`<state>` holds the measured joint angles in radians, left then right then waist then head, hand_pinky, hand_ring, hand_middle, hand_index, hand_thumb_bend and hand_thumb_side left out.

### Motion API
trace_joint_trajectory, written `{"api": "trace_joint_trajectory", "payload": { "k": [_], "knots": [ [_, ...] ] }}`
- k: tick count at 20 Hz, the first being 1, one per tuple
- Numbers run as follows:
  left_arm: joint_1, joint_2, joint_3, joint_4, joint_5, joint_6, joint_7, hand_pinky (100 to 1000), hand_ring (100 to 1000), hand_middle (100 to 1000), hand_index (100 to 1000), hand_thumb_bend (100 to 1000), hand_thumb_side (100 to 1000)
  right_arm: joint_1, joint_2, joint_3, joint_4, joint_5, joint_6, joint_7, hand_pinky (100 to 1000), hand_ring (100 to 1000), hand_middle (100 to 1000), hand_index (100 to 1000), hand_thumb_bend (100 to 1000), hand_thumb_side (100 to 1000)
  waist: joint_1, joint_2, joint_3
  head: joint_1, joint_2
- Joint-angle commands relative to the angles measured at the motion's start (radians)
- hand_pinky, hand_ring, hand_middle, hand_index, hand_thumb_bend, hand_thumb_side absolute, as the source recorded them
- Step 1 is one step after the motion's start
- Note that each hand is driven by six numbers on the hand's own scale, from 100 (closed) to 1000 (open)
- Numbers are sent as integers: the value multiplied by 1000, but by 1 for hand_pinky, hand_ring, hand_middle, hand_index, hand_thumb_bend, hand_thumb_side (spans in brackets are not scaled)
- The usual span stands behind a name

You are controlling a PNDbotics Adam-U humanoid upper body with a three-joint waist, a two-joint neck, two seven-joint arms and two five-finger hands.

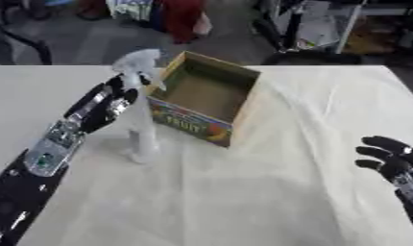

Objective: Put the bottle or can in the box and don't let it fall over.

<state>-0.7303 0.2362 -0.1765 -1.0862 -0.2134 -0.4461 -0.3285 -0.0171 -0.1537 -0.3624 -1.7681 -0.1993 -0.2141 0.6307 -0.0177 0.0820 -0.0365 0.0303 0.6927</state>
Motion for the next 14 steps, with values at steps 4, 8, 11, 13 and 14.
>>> {"api": "trace_joint_trajectory", "payload": {
  "k": [4, 8, 11, 13, 14],
  "knots": [
    [-33, -1, -12, 2, -31, -27, -44, 789, 975, 796, 998, 100, 826, -9, -11, 4, -12, -11, 0, 5, 776, 838, 821, 848, 100, 556, -2, -10, -4, 7, -7],
    [-33, -13, -20, 35, -43, -63, -85, 788, 975, 793, 998, 100, 774, -10, -10, 5, -12, -11, 1, 7, 777, 837, 820, 847, 100, 557, -1, -10, -6, 7, -10],
    [-29, -19, -20, 58, -42, -88, -126, 778, 962, 771, 986, 100, 752, -12, -9, 6, -12, -11, 3, 8, 777, 837, 820, 847, 100, 557, 0, -9, -6, 5, -11],
    [-27, -22, -18, 72, -39, -100, -147, 772, 956, 758, 978, 100, 738, -12, -9, 6, -12, -11, 3, 8, 777, 837, 820, 846, 100, 557, 0, -9, -7, 4, -12],
    [-27, -23, -17, 76, -35, -105, -156, 767, 946, 740, 967, 100, 713, -12, -9, 6, -12, -11, 4, 8, 777, 837, 820, 846, 100, 557, 0, -9, -7, 4, -12]
  ]
}}
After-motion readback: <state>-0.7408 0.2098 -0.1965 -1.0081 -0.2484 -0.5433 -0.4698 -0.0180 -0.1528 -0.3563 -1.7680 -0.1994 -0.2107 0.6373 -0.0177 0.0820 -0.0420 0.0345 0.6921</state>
